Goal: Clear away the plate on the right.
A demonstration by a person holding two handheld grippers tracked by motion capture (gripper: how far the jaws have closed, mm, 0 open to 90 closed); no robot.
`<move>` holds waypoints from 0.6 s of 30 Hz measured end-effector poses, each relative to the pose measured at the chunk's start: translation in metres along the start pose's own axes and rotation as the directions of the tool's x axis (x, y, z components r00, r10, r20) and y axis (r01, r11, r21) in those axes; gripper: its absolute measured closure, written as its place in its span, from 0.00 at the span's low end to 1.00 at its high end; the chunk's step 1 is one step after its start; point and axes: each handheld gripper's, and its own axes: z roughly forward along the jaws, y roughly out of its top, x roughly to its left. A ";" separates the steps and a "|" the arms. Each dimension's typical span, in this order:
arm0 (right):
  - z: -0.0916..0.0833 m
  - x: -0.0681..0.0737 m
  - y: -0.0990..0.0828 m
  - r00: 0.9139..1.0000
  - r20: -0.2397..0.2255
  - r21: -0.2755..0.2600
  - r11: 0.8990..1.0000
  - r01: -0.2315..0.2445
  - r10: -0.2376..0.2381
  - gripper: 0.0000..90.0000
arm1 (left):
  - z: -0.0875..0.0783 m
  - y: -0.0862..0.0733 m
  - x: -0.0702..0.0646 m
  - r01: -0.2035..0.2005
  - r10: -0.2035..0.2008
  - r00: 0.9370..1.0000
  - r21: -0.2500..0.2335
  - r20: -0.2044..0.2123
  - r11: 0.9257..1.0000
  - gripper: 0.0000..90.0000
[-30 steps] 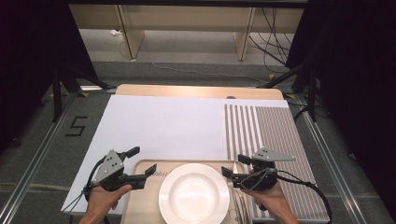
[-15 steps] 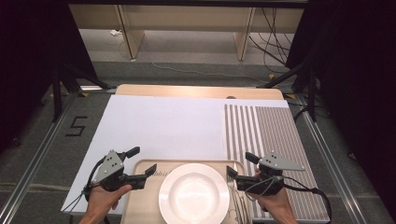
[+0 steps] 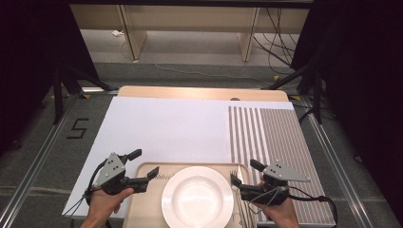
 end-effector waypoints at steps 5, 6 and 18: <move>-0.003 -0.007 -0.002 0.998 -0.026 -0.048 0.997 -0.066 0.065 0.19 | 0.000 0.000 0.000 -0.004 0.004 1.000 0.001 0.001 1.000 0.18; -0.003 -0.010 -0.001 0.997 -0.018 -0.043 0.996 -0.081 0.081 0.19 | 0.000 0.000 0.000 -0.005 0.005 1.000 0.002 0.002 1.000 0.18; -0.007 -0.016 -0.001 0.996 0.018 -0.073 0.994 -0.085 0.087 0.19 | 0.001 0.000 0.000 -0.004 0.004 1.000 0.002 0.000 1.000 0.18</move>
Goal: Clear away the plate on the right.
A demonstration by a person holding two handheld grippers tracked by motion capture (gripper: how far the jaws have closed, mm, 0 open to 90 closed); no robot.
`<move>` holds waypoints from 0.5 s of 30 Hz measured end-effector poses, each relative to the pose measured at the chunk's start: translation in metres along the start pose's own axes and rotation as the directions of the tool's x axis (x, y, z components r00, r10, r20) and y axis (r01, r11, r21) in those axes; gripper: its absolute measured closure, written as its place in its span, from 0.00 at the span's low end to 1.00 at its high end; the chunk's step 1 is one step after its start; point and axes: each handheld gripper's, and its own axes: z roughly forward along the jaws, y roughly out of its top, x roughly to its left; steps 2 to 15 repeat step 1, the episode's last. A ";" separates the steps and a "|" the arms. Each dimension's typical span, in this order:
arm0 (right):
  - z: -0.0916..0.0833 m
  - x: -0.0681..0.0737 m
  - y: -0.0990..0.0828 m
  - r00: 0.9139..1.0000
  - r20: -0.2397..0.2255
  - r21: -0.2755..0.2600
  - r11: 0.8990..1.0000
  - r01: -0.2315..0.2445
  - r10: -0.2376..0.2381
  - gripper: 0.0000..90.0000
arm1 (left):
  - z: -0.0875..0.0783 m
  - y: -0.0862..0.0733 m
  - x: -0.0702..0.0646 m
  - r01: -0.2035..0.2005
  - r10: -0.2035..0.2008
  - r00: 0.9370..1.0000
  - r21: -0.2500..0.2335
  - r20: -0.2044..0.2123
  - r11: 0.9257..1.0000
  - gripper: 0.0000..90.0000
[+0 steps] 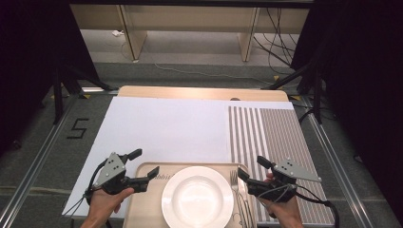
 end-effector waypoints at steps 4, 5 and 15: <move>0.001 -0.001 -0.001 1.000 -0.003 -0.004 1.000 0.018 -0.018 0.19 | 0.000 0.000 0.000 0.000 0.000 1.000 0.000 0.000 1.000 0.18; 0.001 -0.001 -0.001 1.000 -0.003 -0.004 1.000 0.018 -0.018 0.19 | 0.000 0.000 0.000 0.000 0.000 1.000 0.000 0.000 1.000 0.18; 0.001 -0.001 -0.001 1.000 -0.003 -0.004 1.000 0.018 -0.018 0.19 | 0.000 0.000 0.000 0.000 0.000 1.000 0.000 0.000 1.000 0.18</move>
